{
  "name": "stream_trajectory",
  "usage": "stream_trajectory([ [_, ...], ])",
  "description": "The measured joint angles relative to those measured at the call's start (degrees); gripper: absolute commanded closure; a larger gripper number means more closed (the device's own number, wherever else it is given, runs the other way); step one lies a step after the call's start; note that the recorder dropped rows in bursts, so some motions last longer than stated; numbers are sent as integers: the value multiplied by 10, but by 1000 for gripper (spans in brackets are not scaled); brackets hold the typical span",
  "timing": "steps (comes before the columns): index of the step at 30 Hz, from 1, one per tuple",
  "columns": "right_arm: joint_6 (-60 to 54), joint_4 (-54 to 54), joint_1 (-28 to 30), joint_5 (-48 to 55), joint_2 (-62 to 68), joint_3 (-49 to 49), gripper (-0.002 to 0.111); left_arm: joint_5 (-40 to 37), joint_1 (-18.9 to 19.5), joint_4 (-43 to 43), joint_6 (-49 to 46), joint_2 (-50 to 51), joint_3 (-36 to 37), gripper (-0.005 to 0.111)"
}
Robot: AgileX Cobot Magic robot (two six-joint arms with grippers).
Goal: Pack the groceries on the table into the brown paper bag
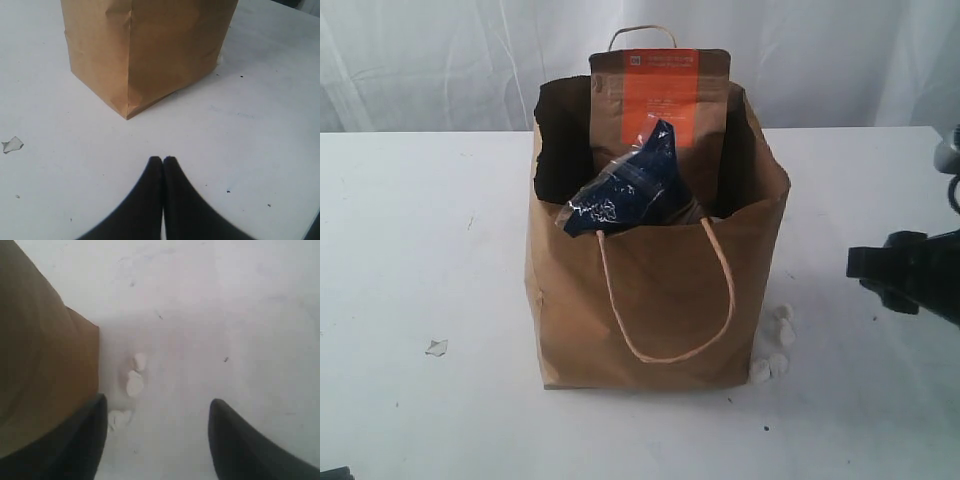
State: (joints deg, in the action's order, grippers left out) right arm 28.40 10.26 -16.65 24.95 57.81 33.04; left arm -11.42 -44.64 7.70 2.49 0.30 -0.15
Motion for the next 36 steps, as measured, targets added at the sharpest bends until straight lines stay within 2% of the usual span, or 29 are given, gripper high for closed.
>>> stream_trajectory([
  [5,-156,-145,29,-62,106,0,53,0,0,0,0,0,0,107],
  [11,-263,-214,31,-99,214,11,53,0,0,0,0,0,0,107],
  [20,-277,-220,34,-132,317,76,53,0,0,0,0,0,0,107],
  [24,-277,-220,34,-142,359,106,62,0,0,0,0,0,0,107],
  [36,-284,-220,34,-143,408,122,62,0,0,0,0,0,0,107],
])
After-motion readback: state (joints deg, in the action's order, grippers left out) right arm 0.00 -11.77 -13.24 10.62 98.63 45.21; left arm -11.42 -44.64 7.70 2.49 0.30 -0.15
